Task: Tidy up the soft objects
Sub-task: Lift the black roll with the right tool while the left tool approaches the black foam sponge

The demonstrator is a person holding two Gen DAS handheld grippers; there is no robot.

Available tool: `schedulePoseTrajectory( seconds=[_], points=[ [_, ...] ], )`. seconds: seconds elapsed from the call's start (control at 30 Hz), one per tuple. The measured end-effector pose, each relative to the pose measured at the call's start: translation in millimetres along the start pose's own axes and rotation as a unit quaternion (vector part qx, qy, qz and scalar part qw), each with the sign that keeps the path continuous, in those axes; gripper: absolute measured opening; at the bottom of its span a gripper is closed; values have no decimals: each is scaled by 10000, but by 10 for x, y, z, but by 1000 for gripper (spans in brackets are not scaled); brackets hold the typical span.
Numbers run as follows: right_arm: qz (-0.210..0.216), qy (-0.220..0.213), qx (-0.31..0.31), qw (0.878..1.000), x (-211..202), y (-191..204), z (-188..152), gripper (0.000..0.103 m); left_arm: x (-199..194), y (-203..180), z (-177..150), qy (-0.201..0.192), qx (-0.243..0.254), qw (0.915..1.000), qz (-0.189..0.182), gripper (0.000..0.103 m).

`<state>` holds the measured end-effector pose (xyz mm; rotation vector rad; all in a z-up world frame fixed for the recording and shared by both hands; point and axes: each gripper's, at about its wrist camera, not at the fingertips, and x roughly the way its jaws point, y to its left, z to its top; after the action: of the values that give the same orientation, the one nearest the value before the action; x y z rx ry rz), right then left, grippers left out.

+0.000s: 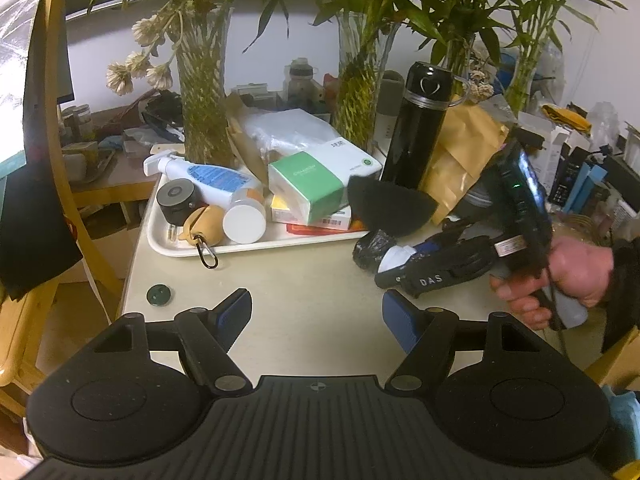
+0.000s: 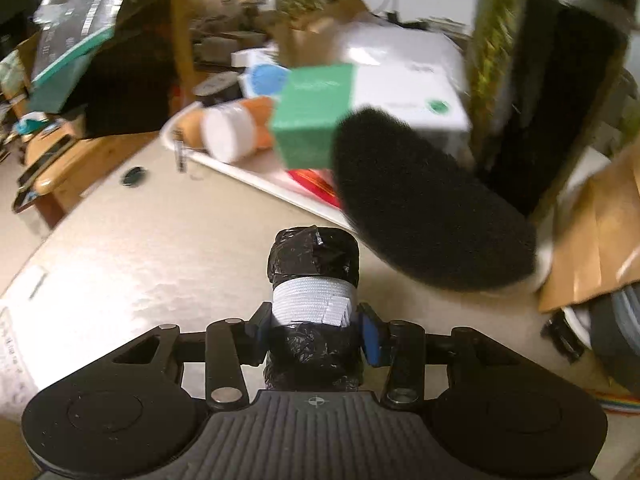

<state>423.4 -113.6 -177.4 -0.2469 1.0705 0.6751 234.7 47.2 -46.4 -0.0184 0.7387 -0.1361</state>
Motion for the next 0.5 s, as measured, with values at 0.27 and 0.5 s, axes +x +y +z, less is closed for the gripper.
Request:
schedulePoseTrajectory(
  seconds=[0.27, 0.5],
  points=[
    [266, -189, -361, 9988, -386, 188, 48, 47, 0, 29, -6, -2, -99, 10000, -6, 72],
    [120, -276, -563, 9980, -768, 257, 68, 47, -15, -7, 1, -35, -65, 10000, -33, 72]
  ],
)
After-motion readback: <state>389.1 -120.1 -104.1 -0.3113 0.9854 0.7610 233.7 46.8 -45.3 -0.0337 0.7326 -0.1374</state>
